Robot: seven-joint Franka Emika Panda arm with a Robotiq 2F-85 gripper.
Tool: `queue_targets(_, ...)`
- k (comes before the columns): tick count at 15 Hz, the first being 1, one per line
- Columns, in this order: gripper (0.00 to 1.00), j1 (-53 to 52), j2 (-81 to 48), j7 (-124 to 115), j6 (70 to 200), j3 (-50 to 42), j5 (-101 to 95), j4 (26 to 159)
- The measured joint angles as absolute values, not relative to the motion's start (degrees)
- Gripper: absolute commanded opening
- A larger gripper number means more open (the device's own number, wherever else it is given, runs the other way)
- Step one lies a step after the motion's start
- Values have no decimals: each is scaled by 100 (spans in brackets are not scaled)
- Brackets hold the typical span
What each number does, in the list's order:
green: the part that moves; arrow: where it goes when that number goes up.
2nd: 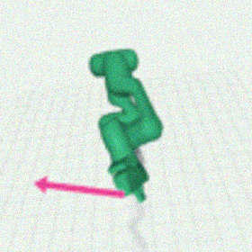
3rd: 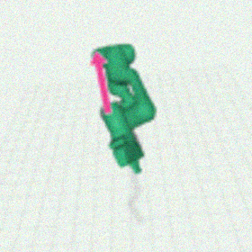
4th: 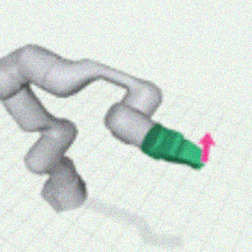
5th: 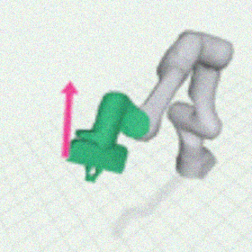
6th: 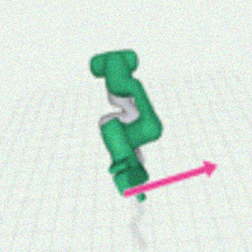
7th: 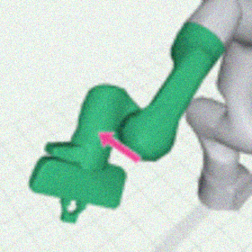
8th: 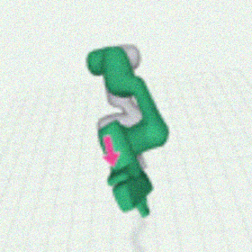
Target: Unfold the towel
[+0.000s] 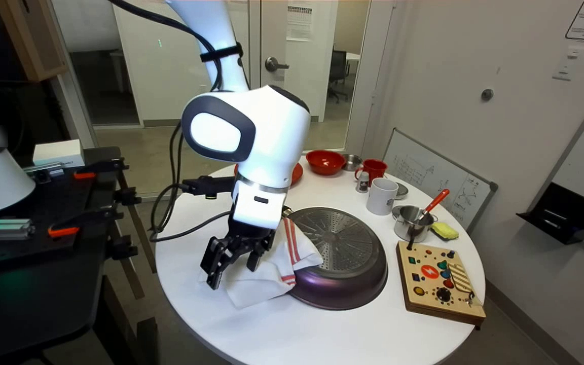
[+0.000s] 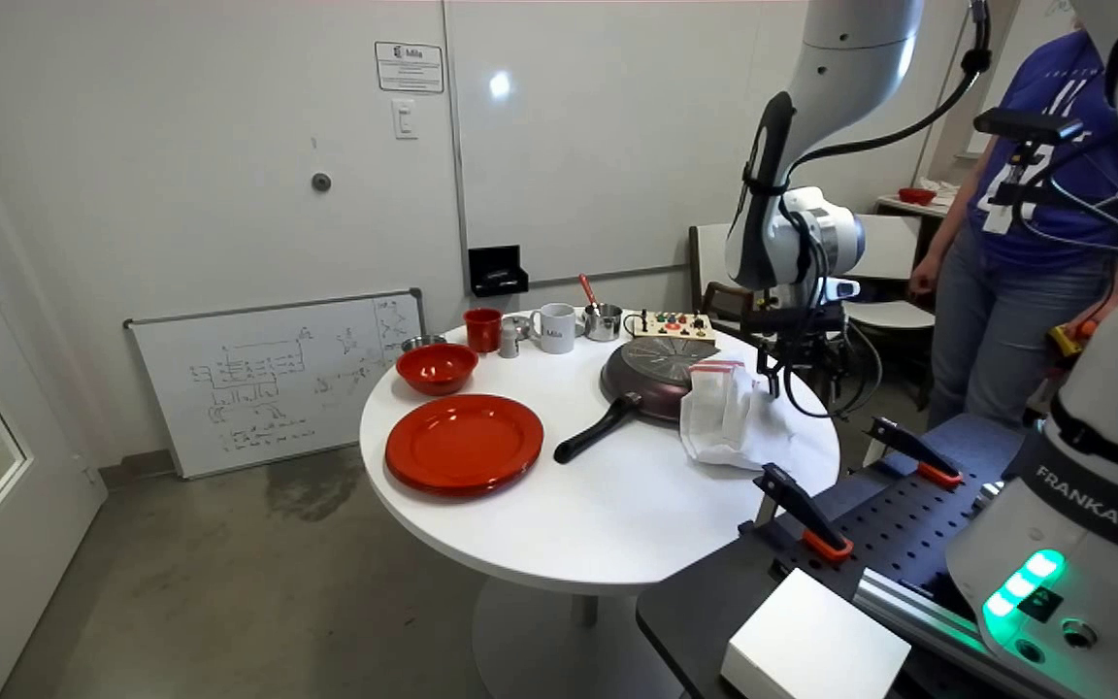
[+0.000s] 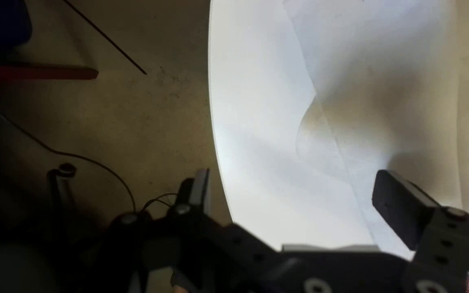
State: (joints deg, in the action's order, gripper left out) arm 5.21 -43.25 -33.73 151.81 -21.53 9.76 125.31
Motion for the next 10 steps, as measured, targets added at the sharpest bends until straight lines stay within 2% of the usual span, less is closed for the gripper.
queue_targets(10,100,630,-4254,-3341,16179,-1951,1226,12680)
